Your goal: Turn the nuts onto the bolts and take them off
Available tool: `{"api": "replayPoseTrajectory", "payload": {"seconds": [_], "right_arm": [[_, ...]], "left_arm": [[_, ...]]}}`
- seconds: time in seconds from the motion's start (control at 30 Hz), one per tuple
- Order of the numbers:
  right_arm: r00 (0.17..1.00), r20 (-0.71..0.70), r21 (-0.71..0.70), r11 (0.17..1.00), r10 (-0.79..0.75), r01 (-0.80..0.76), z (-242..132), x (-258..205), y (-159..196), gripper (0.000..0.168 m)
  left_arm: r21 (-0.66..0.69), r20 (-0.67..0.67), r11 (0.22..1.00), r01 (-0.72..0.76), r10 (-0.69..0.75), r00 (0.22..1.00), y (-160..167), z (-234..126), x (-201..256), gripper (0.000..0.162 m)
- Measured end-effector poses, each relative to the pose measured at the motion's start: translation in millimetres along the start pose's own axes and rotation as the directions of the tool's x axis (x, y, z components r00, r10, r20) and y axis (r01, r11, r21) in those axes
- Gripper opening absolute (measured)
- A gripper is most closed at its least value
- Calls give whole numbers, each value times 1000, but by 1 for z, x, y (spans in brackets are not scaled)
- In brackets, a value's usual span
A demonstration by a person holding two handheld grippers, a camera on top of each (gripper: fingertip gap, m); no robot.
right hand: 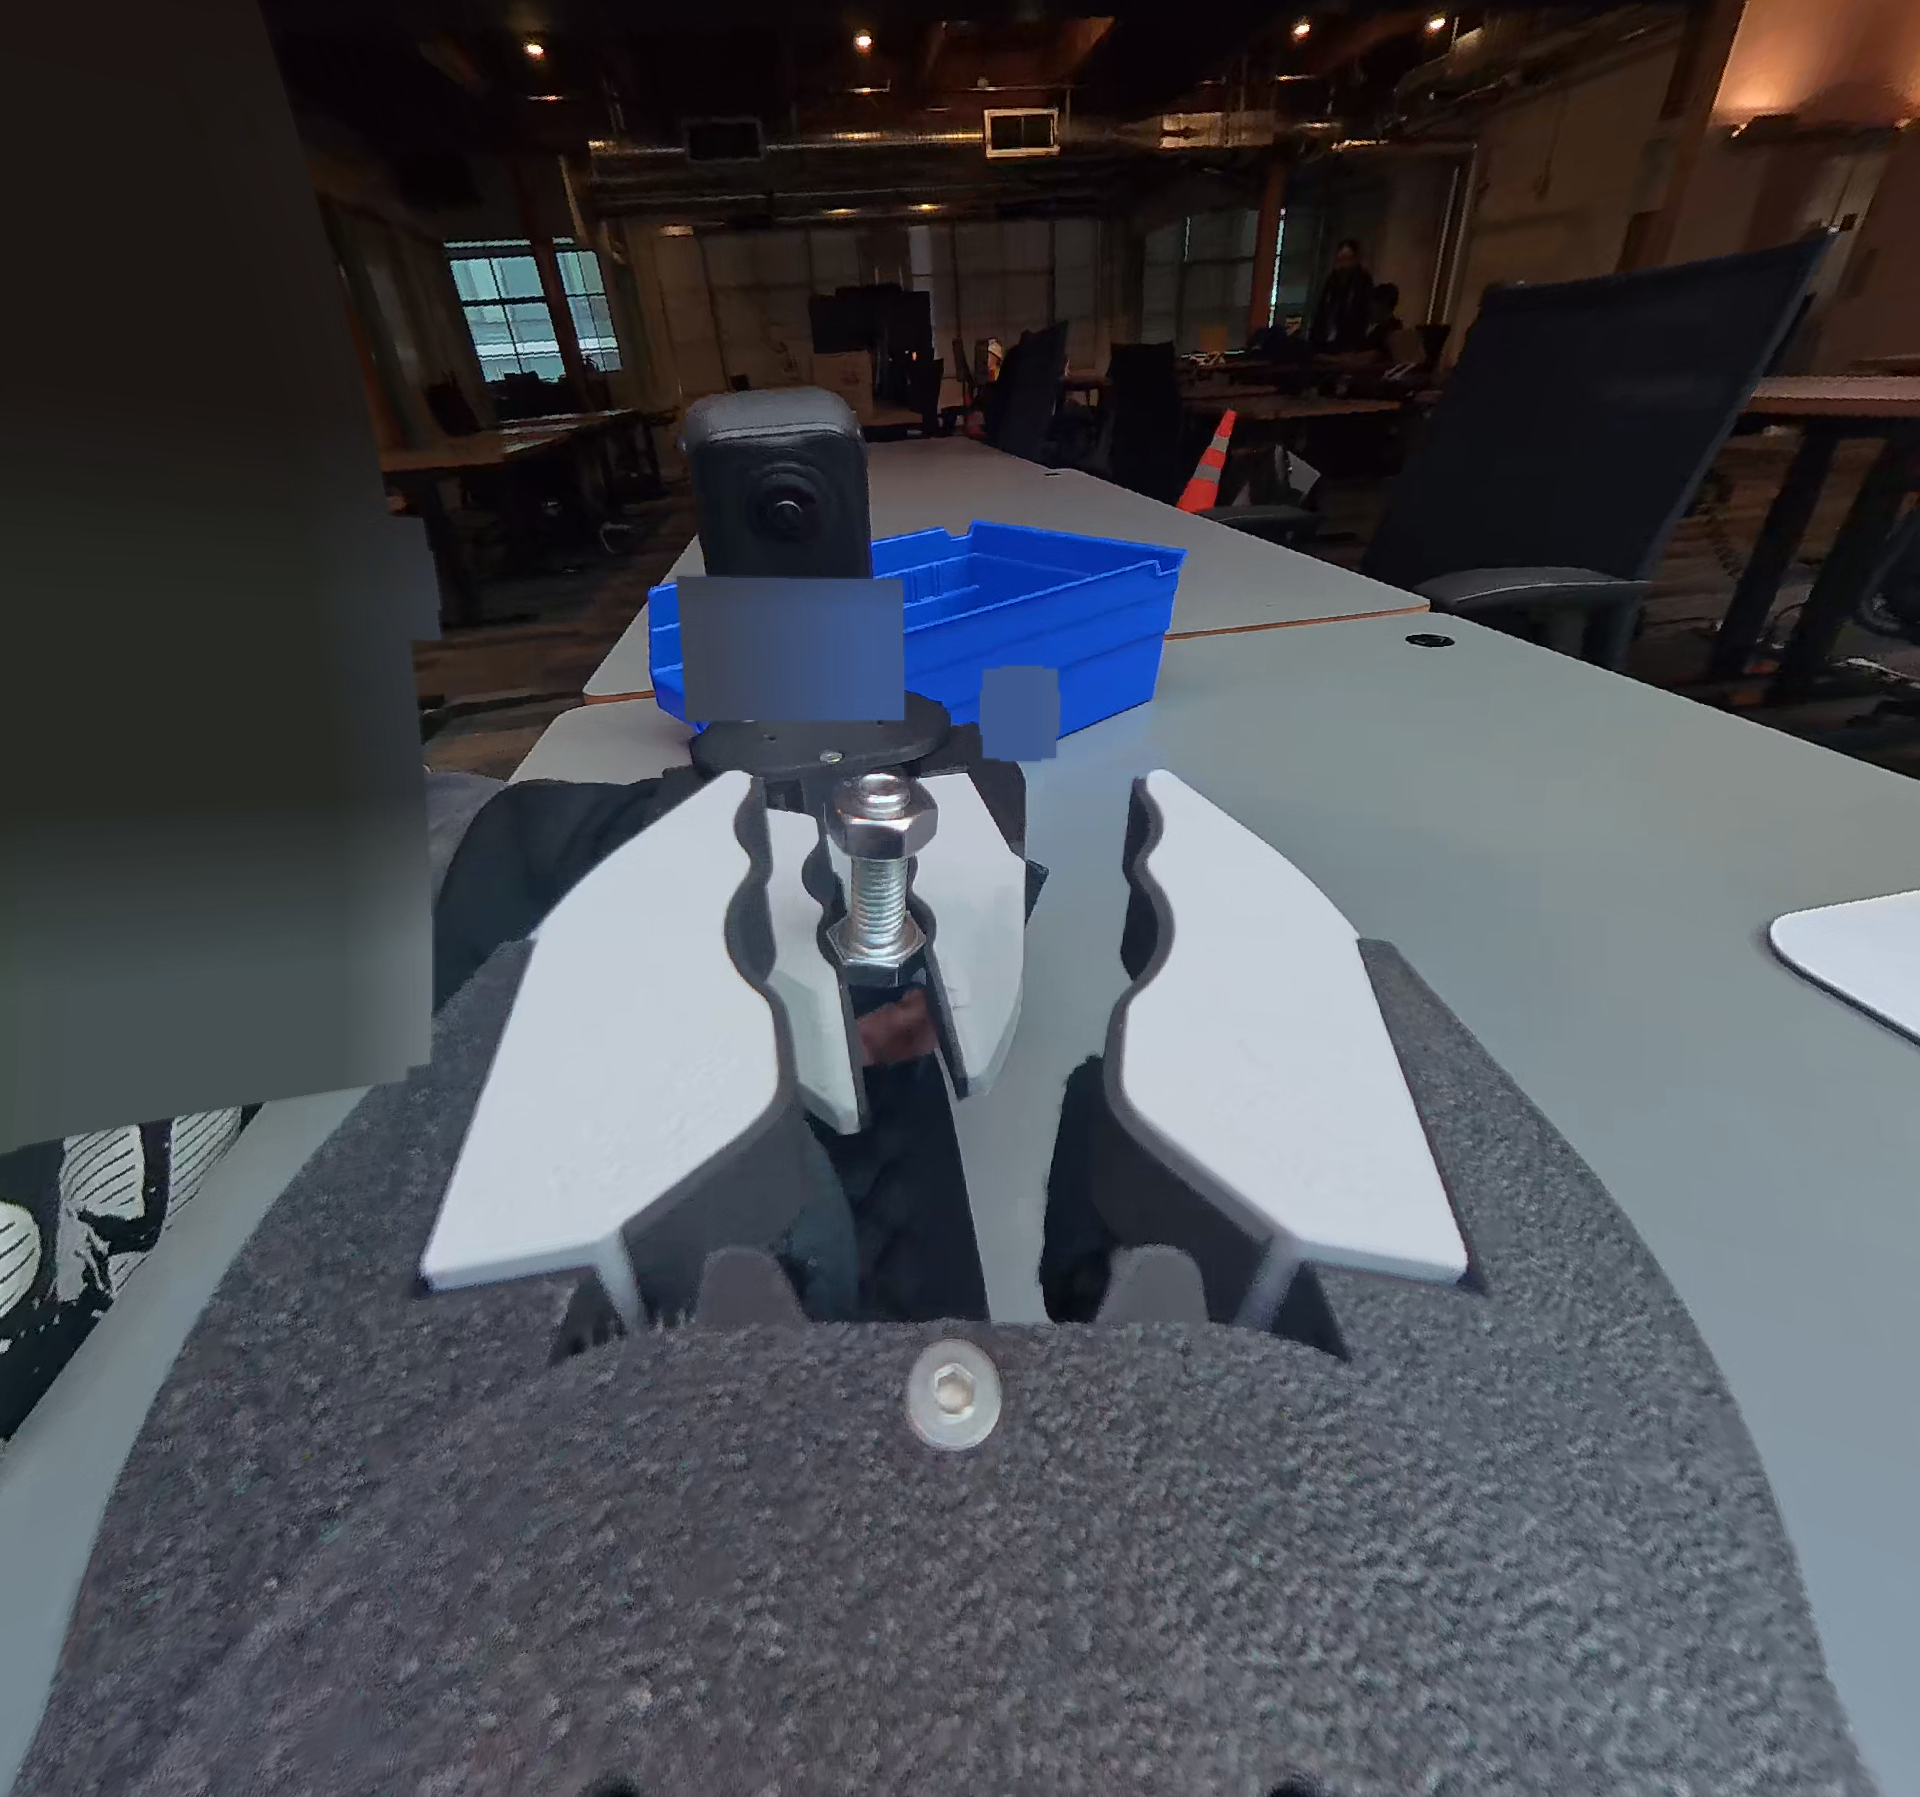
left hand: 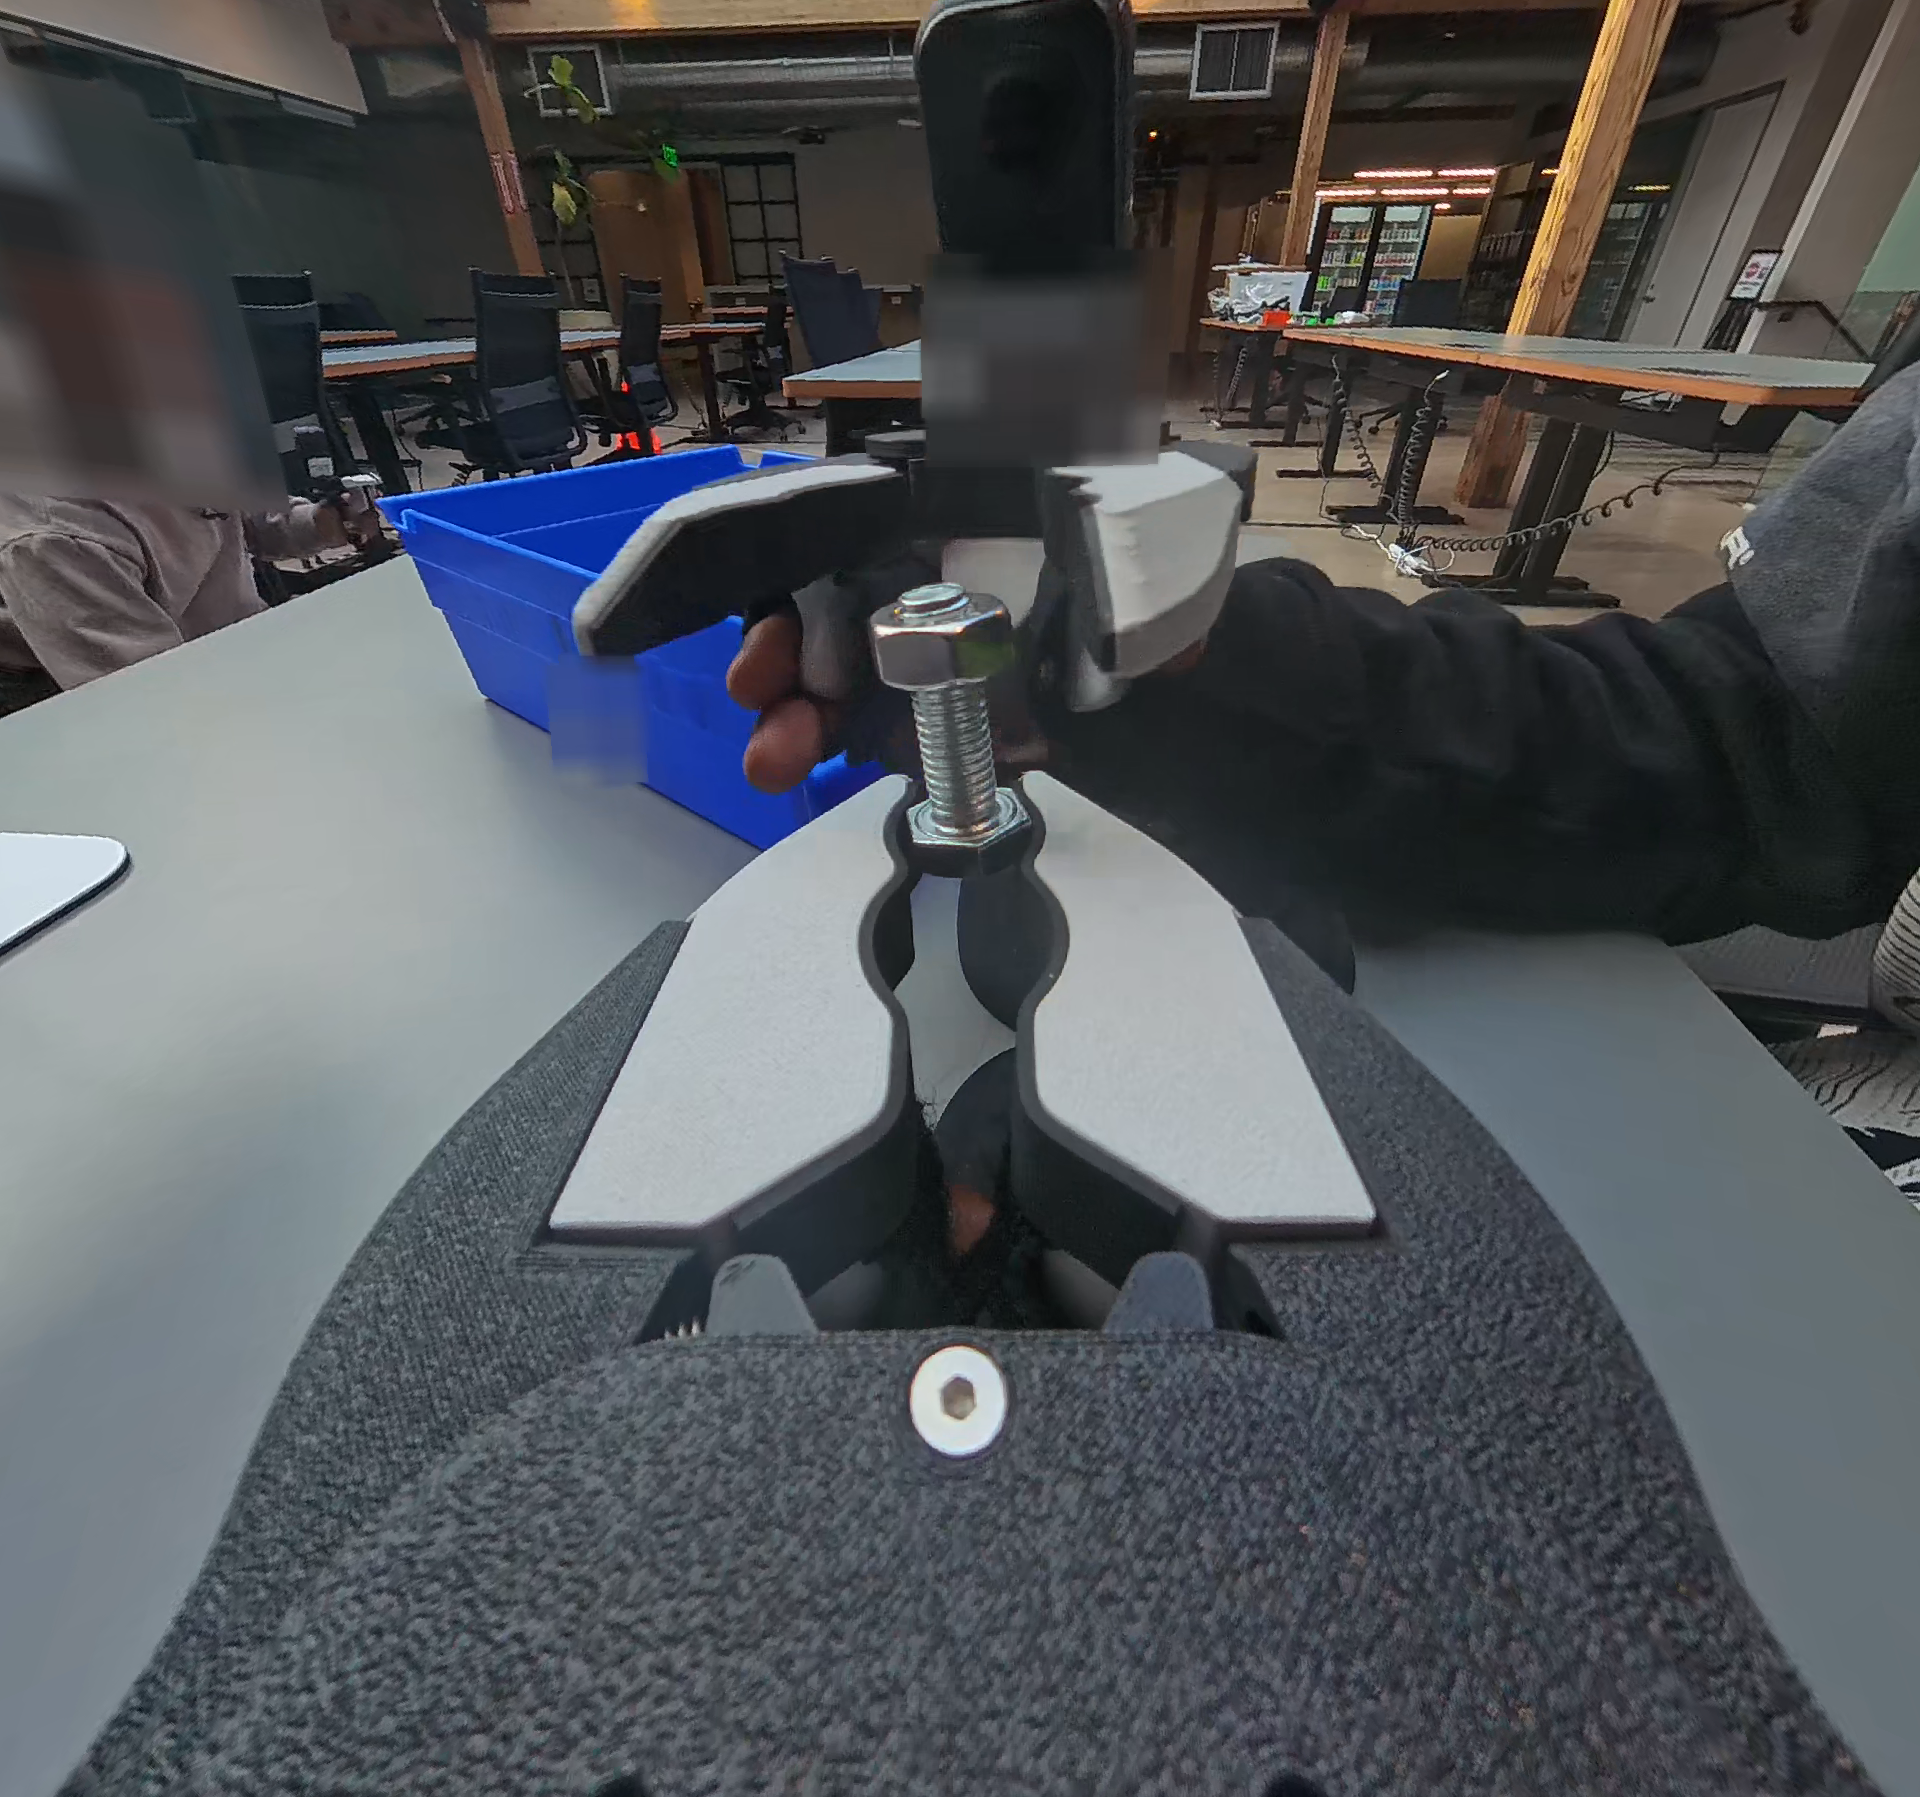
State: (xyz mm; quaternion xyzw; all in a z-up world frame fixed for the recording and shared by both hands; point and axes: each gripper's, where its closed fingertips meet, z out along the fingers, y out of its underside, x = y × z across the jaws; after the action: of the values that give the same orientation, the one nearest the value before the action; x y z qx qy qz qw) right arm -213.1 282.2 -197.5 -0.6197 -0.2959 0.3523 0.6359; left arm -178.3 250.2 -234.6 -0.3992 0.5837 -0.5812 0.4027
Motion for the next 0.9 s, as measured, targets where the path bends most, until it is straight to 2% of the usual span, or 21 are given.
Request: {"api": "replayPoseTrajectory", "payload": {"seconds": [0.17, 0.37, 0.47, 0.57, 0.63, 0.7, 0.83, 0.9], "right_arm": [[999, -33, -17, 1000, -1, 1, 10, 2, 6, 63], [999, -22, -20, 999, -28, 27, -5, 5, 2, 51], [999, -10, -27, 998, -53, 52, -14, 4, 0, 42], [997, -32, -31, 997, -75, 74, -22, 9, -1, 24], [996, -38, -21, 997, -76, 75, -26, 11, -3, 20], [998, -14, 9, 998, -63, 63, -25, 7, -7, 25], [1000, 22, 29, 1000, -6, 6, -9, -1, -6, 58], [1000, 5, 14, 1000, 7, -7, 2, -1, -1, 66]], "left_arm": [[-4, -2, 1000, -5, 5, 1000, 1, 0, 1, 15], [4, -1, 1000, 1, -1, 1000, -1, 0, 0, 15], [10, 0, 1000, 6, -6, 1000, -1, -1, 0, 15], [10, -3, 1000, 4, -4, 1000, -1, -1, 0, 15], [6, -3, 1000, 2, -2, 1000, -1, -1, 0, 15], [6, -3, 1000, 2, -2, 1000, -1, -1, 0, 15], [-1, -3, 1000, -2, 2, 1000, 0, 0, 1, 15], [-8, -4, 1000, -7, 7, 1000, 1, 1, 1, 15]]}}
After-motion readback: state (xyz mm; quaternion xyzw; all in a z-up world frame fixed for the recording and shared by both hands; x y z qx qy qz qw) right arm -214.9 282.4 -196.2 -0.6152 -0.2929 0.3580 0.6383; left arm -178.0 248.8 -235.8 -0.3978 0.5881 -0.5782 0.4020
